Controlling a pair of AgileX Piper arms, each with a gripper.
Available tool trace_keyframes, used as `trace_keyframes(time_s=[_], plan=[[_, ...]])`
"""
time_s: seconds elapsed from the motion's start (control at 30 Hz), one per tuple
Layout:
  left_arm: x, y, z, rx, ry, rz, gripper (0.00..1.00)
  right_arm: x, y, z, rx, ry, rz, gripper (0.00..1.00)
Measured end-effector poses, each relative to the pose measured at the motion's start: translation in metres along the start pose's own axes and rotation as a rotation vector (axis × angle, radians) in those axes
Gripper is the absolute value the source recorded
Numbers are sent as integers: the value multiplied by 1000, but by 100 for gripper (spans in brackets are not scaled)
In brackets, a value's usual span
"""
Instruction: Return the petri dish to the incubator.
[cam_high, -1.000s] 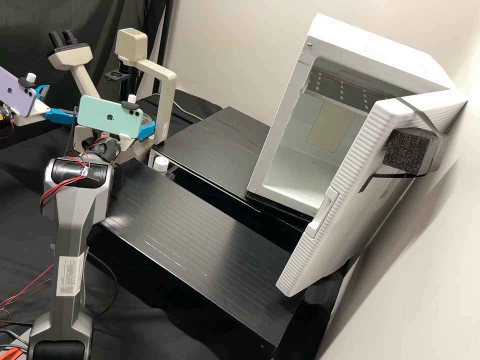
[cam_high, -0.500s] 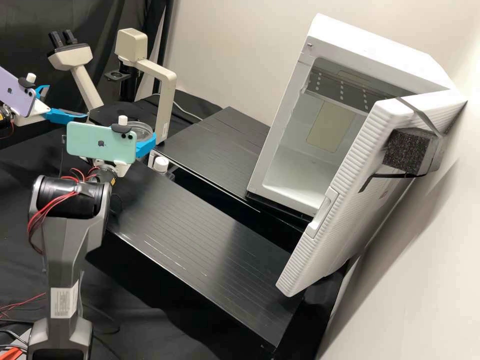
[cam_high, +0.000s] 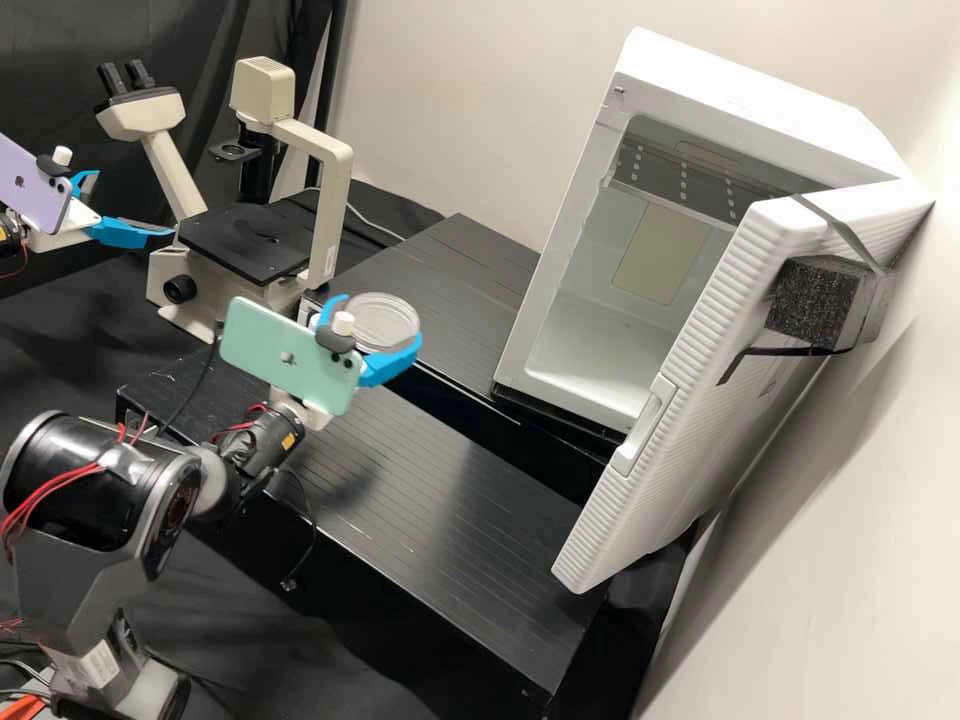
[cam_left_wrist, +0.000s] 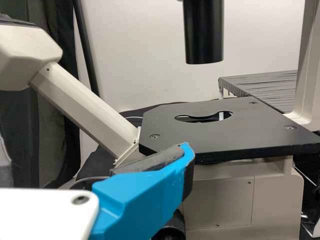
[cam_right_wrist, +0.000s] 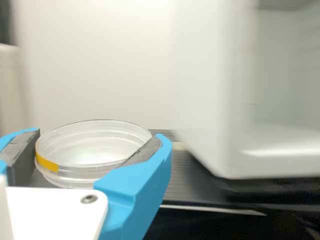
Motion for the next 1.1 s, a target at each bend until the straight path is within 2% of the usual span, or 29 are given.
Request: trace_keyframes(time_s=[0.13, 0.23, 0.43, 0.53, 0.7, 0.83, 1.1], plan=[[0, 0, 0, 0, 0, 0, 100, 2, 27, 25, 40, -96, 112, 0], [0, 0, 0, 0, 0, 0, 100, 3, 45, 46, 54, -172, 190, 0], [0, 0, 0, 0, 0, 0, 100, 17, 61, 66, 29, -234, 258, 0], [0, 0, 0, 0, 0, 0, 100, 33, 68, 75, -2, -257, 289, 0], [0, 0, 0, 0, 0, 0, 100, 66, 79, 86, -79, -285, 350, 0], [0, 0, 0, 0, 0, 0, 100, 94, 87, 92, -107, -316, 394, 0], [0, 0, 0, 0, 0, 0, 100, 145, 99, 110, -94, -374, 395, 0]])
